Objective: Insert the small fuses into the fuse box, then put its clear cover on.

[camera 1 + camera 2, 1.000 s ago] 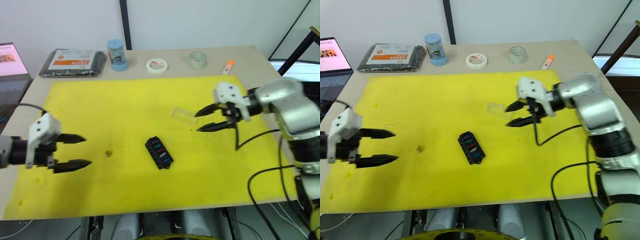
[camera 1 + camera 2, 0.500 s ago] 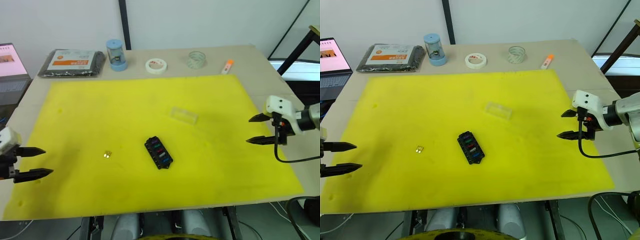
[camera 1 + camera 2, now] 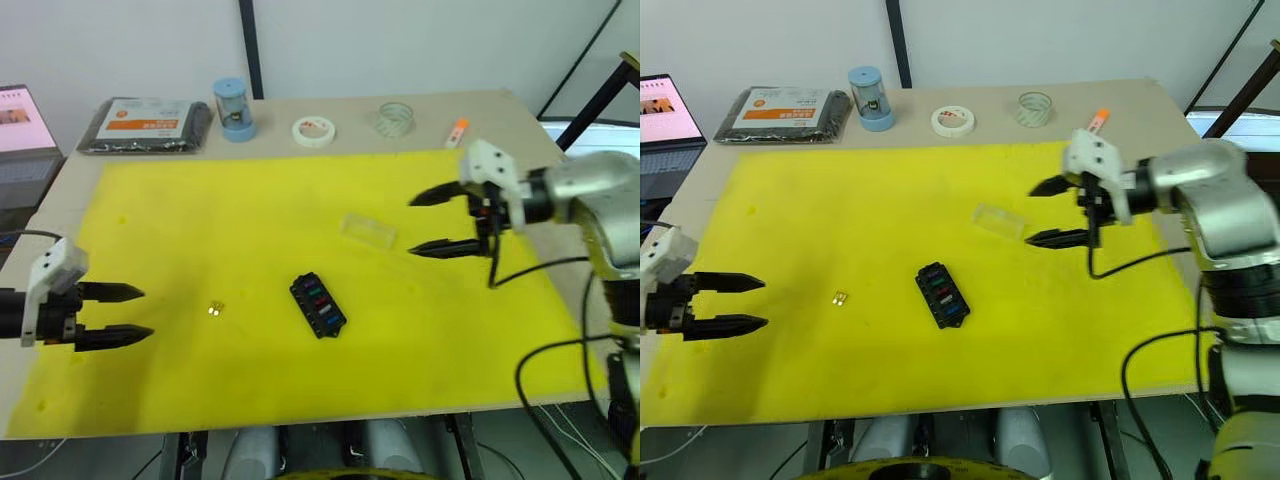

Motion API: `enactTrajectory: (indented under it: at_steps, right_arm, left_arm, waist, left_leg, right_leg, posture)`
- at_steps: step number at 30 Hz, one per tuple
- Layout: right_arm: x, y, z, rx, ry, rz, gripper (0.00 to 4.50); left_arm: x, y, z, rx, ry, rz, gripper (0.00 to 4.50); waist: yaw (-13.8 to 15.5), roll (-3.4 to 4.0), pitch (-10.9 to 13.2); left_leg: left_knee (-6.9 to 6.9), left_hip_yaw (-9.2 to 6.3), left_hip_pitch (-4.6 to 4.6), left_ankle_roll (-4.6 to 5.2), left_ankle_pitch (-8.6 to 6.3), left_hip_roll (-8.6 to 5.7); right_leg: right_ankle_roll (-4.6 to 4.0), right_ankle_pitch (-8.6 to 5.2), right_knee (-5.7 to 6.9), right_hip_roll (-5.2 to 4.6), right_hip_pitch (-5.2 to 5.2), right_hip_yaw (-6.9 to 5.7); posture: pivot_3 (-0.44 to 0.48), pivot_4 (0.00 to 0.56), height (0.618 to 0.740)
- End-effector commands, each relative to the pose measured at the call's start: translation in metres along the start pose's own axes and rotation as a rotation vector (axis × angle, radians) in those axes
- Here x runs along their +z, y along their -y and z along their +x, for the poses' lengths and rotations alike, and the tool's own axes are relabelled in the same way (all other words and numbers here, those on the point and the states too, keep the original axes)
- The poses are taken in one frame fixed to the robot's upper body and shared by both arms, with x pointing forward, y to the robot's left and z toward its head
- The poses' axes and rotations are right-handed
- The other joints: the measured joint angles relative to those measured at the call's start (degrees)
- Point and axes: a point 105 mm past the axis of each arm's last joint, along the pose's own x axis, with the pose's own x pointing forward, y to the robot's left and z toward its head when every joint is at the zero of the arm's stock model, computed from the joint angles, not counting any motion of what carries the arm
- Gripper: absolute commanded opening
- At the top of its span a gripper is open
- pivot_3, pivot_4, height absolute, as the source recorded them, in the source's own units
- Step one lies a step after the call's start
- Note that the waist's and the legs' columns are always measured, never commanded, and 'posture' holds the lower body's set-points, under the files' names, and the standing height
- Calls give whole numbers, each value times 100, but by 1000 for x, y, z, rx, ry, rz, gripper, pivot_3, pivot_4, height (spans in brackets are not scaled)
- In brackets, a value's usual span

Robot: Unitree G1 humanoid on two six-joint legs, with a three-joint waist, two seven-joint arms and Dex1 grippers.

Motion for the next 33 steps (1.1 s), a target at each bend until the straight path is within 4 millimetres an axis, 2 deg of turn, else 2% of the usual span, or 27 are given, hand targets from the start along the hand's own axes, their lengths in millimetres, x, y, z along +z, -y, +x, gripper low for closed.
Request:
enactTrajectory:
  at_steps: [1,4,8,11,14,20,25,33]
  right_arm:
    - [25,-15,35,98,33,-80,4474]
    - [35,-16,61,136,43,-116,4474]
    - [41,-16,81,162,35,-162,4474]
    - [43,-16,88,173,33,-189,4500]
    - [46,-17,90,182,40,-200,4500]
    - [47,-17,90,185,39,-205,4500]
    - [46,-17,89,183,32,-206,4500]
    - [48,-20,87,192,27,-209,4500]
  left_arm:
    - [9,4,12,-98,69,-124,4500]
    - [15,1,19,-140,130,-238,4500]
    - [16,-1,27,-175,151,-355,4500]
    - [9,-3,32,-181,150,-425,3906]
    - [0,-4,36,-186,135,-485,2863]
    - [-15,-11,46,-158,123,-569,2863]
    - [-13,-19,53,-151,154,-630,2863]
    - [-16,-19,69,-175,129,-665,2863]
  waist:
    - [-4,-3,-2]
    - [-2,-4,-3]
    - [-5,-12,-7]
    - [-14,-13,-8]
    - [-19,-13,-8]
    - [-19,-13,-8]
    - [-11,-17,-10]
    - [-18,-17,-10]
  left_leg:
    - [0,-2,1,0,0,-2]
    - [3,-3,-5,-24,14,-14]
    - [3,-4,-8,-24,14,-17]
    - [4,-6,-7,-24,14,-18]
    - [4,-6,-6,-25,14,-16]
    - [4,-7,-4,-26,15,-15]
    - [6,-9,-7,-27,15,-16]
    - [5,-8,-4,-27,16,-16]
  right_leg:
    - [0,0,3,1,1,0]
    - [0,0,16,5,2,-1]
    - [1,0,15,6,1,0]
    - [1,0,15,6,4,0]
    - [1,0,15,8,3,0]
    - [1,0,16,9,3,0]
    - [1,0,16,9,4,-1]
    - [1,0,17,9,5,-1]
  posture:
    - [0,150,740]
    - [0,150,740]
    - [0,150,740]
    - [0,150,740]
    - [0,150,740]
    - [0,150,740]
    - [0,150,740]
    - [0,150,740]
